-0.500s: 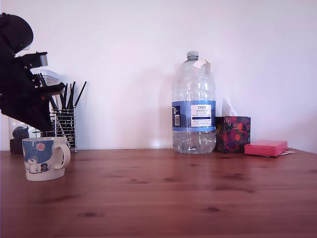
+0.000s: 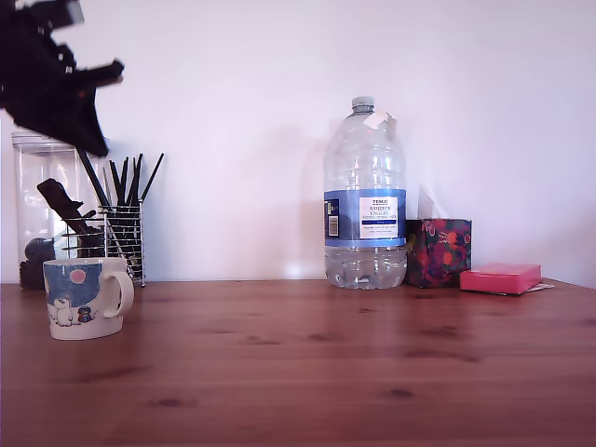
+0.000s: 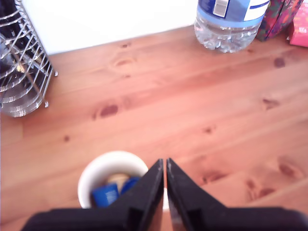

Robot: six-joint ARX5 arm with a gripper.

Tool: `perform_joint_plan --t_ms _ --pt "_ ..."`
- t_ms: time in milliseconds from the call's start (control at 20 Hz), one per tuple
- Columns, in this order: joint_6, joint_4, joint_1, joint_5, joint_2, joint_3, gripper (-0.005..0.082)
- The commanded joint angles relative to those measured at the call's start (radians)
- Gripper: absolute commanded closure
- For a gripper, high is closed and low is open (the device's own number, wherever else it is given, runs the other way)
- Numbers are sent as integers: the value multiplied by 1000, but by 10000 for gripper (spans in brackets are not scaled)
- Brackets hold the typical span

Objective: Pick up the coffee capsules from the table one by one and drop them inside the nearest coffee cup

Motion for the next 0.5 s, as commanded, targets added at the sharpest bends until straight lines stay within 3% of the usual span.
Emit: perform_joint_plan --t_ms 0,450 --pt "-23 59 3 7 -73 -89 788" --pt "-63 239 4 -16 -509 -521 788"
